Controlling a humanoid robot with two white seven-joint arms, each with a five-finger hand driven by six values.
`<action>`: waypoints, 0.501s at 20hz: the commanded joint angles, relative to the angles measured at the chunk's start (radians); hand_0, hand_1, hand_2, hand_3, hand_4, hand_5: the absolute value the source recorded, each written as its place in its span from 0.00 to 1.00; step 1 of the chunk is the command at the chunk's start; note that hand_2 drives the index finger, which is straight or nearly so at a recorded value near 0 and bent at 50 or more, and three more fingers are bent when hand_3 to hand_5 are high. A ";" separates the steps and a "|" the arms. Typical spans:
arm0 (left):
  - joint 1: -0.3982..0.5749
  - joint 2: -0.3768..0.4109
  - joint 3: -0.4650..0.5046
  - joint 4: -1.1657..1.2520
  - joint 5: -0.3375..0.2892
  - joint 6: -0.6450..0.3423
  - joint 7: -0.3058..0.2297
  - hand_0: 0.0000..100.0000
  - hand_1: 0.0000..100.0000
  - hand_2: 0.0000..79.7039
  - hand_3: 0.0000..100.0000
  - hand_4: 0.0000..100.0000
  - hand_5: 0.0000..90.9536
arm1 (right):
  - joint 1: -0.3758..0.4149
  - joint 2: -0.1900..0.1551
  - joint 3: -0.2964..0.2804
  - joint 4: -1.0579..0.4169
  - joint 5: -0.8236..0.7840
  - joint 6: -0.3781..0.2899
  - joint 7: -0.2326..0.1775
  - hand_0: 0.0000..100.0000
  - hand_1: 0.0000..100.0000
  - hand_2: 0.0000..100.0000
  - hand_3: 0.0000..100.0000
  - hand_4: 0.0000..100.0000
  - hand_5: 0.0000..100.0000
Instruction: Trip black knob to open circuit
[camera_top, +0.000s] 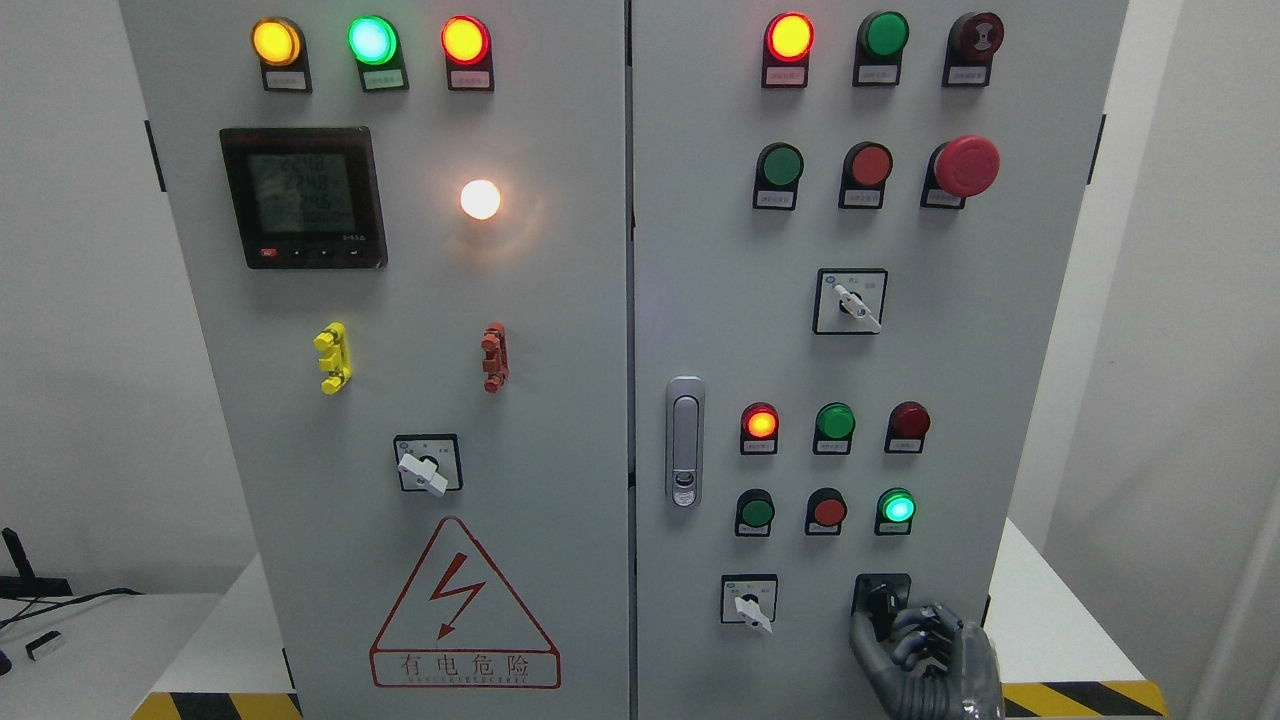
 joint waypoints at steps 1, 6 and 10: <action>0.000 0.000 0.000 -0.001 -0.031 0.000 0.000 0.12 0.39 0.00 0.00 0.00 0.00 | 0.000 0.000 -0.031 0.000 0.000 0.000 -0.001 0.20 0.76 0.58 0.85 0.85 0.95; 0.000 -0.001 0.000 -0.001 -0.031 0.000 0.000 0.12 0.39 0.00 0.00 0.00 0.00 | 0.000 -0.002 -0.031 0.000 0.001 0.000 -0.001 0.20 0.76 0.58 0.85 0.85 0.95; 0.000 -0.001 0.000 -0.001 -0.031 0.000 0.000 0.12 0.39 0.00 0.00 0.00 0.00 | 0.000 -0.002 -0.031 0.000 0.001 0.000 -0.004 0.20 0.77 0.58 0.85 0.85 0.95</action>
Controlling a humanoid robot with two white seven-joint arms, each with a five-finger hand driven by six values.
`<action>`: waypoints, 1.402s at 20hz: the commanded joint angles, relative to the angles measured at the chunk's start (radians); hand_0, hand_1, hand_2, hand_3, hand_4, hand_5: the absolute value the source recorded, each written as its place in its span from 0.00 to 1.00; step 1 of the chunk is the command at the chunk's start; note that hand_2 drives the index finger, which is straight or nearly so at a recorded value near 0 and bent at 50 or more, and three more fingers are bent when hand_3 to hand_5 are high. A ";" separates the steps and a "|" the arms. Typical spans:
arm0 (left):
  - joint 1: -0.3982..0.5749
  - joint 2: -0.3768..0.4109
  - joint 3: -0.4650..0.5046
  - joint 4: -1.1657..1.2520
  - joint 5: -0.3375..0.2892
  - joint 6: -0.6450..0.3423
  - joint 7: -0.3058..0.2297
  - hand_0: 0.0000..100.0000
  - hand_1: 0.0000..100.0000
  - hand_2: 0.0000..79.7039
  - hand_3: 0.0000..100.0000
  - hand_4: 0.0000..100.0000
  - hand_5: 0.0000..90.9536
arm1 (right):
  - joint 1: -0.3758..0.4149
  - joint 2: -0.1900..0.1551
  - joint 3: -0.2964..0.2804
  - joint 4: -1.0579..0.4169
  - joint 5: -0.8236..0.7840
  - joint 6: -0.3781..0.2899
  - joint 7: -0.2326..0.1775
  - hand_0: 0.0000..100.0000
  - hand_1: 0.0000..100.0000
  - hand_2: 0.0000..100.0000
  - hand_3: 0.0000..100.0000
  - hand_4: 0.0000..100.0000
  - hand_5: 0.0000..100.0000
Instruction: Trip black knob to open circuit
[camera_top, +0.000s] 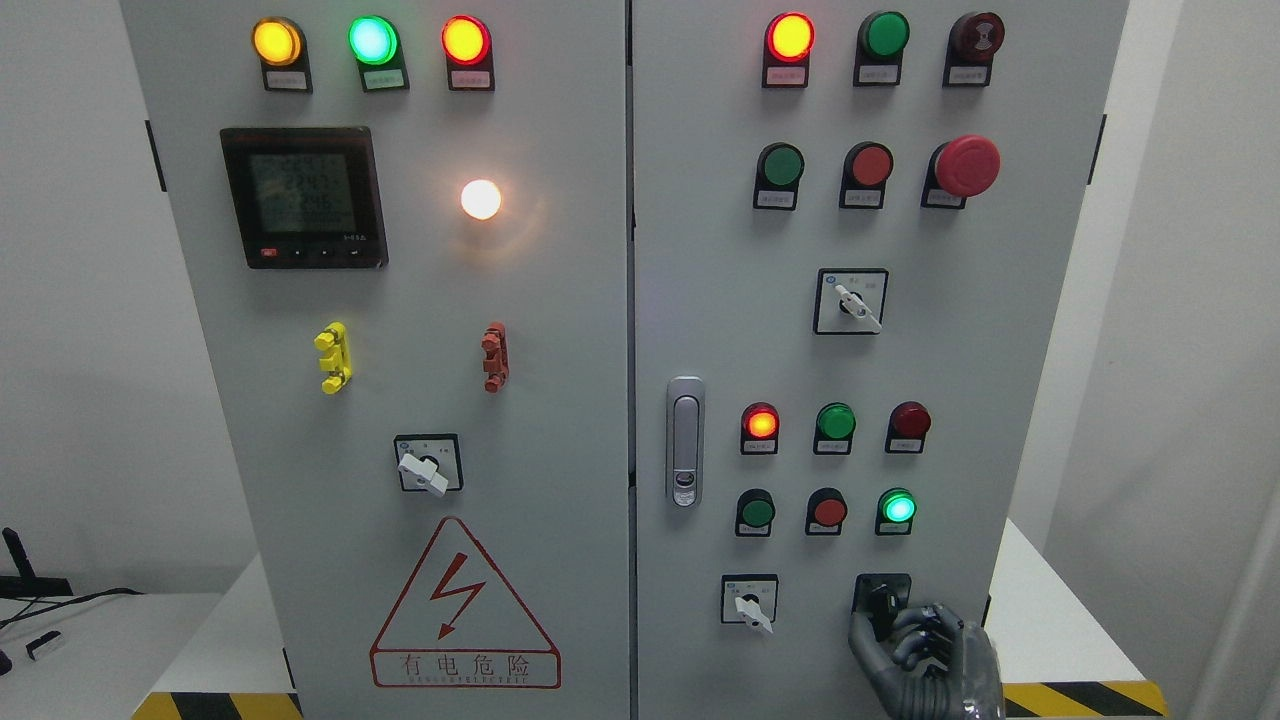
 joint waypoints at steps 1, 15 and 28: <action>0.000 0.001 0.000 -0.001 -0.031 0.000 0.000 0.12 0.39 0.00 0.00 0.00 0.00 | 0.000 -0.001 -0.031 0.000 0.001 0.000 -0.005 0.20 0.77 0.58 0.85 0.85 0.95; 0.000 0.001 0.000 -0.001 -0.031 0.000 0.000 0.12 0.39 0.00 0.00 0.00 0.00 | 0.000 -0.004 -0.044 0.000 0.001 0.000 -0.004 0.19 0.77 0.58 0.85 0.84 0.95; 0.000 -0.001 0.000 -0.001 -0.031 0.000 0.000 0.12 0.39 0.00 0.00 0.00 0.00 | 0.000 -0.006 -0.051 0.001 0.001 0.000 -0.004 0.19 0.77 0.56 0.84 0.84 0.95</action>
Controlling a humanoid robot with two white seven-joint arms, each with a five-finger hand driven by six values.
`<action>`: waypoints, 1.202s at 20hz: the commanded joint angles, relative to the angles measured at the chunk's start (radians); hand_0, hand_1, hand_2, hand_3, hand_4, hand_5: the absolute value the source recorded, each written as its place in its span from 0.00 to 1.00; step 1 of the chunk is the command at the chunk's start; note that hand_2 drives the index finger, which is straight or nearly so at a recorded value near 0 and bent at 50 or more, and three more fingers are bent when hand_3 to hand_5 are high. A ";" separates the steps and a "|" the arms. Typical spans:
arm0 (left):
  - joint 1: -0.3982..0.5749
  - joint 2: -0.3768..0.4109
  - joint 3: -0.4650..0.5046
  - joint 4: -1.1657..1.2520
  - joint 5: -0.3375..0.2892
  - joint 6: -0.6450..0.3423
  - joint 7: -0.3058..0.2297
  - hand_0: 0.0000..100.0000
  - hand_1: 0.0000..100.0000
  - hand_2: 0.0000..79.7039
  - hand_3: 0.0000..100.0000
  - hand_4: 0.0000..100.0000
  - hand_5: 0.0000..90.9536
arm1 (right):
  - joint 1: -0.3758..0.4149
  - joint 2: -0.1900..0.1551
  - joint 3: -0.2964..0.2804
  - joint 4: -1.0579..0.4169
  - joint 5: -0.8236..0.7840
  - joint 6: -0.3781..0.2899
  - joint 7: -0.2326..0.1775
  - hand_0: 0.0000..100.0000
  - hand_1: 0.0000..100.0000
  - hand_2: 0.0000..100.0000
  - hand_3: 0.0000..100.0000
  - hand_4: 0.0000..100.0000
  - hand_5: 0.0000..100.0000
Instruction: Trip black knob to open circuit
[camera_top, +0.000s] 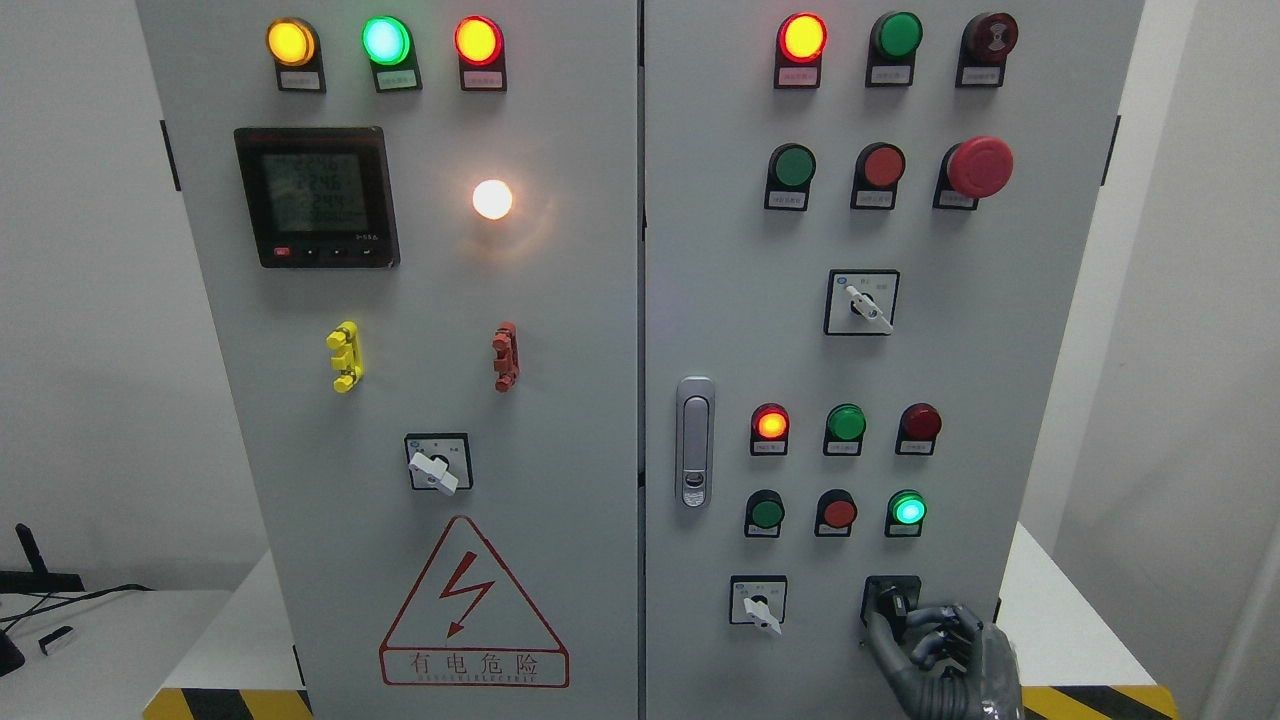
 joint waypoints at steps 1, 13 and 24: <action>0.000 0.001 0.000 0.000 -0.031 0.000 0.000 0.12 0.39 0.00 0.00 0.00 0.00 | -0.001 -0.002 -0.010 0.001 0.000 -0.001 0.000 0.19 0.77 0.56 0.84 0.84 0.95; 0.000 0.001 0.000 0.000 -0.031 0.000 0.000 0.12 0.39 0.00 0.00 0.00 0.00 | 0.002 -0.002 -0.010 -0.004 -0.003 -0.002 0.005 0.21 0.77 0.51 0.81 0.82 0.95; 0.000 0.001 0.000 0.000 -0.031 0.000 0.000 0.12 0.39 0.00 0.00 0.00 0.00 | 0.016 -0.005 -0.010 -0.014 -0.003 -0.030 0.005 0.21 0.77 0.51 0.81 0.82 0.94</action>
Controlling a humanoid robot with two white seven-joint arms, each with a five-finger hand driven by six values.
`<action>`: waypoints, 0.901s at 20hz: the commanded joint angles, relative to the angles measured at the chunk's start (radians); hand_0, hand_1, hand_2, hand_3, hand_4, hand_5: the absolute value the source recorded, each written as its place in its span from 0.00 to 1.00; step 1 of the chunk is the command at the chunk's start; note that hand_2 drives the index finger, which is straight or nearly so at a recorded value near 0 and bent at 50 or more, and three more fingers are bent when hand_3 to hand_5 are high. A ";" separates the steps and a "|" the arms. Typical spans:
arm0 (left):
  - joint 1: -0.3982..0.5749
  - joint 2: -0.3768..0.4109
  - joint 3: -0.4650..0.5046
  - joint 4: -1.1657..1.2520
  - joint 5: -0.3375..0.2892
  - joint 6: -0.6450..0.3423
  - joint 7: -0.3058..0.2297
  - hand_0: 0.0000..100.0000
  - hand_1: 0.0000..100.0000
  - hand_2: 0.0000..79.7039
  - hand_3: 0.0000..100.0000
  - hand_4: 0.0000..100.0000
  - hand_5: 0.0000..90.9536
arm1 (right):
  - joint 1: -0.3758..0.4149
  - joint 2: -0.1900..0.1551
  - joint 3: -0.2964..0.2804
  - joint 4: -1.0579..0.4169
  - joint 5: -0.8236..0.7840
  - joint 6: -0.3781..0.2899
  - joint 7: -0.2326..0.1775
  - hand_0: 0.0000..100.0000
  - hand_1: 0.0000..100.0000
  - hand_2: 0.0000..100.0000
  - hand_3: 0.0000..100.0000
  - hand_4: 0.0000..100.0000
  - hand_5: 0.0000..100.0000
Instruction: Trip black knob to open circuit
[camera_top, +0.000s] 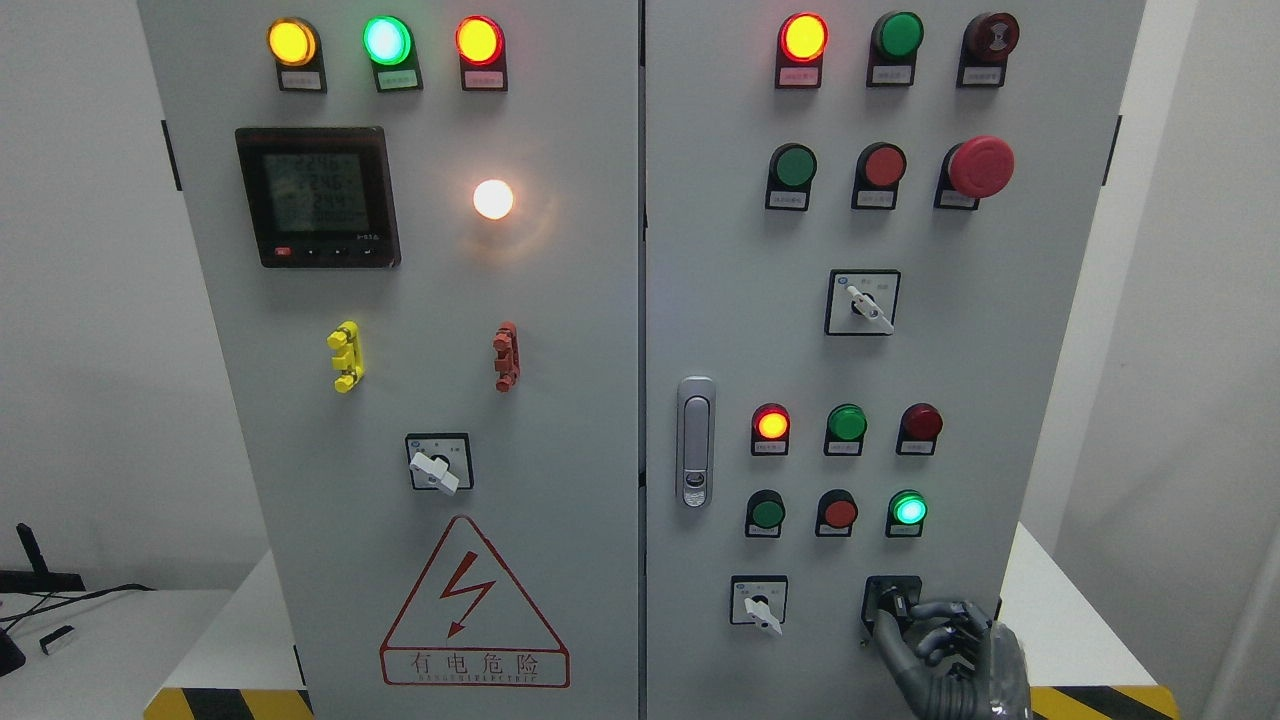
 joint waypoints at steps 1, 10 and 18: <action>0.000 -0.001 0.000 0.001 -0.031 0.001 0.000 0.12 0.39 0.00 0.00 0.00 0.00 | 0.008 -0.003 -0.001 -0.006 -0.001 -0.001 0.000 0.21 0.77 0.51 0.81 0.82 0.94; 0.000 -0.001 0.000 0.001 -0.031 0.001 0.000 0.12 0.39 0.00 0.00 0.00 0.00 | 0.022 -0.012 -0.001 -0.008 -0.001 -0.020 0.000 0.19 0.77 0.51 0.81 0.82 0.94; 0.000 -0.001 0.000 0.000 -0.031 0.001 0.000 0.12 0.39 0.00 0.00 0.00 0.00 | 0.093 -0.037 -0.010 -0.029 -0.002 -0.110 -0.001 0.18 0.78 0.50 0.80 0.82 0.94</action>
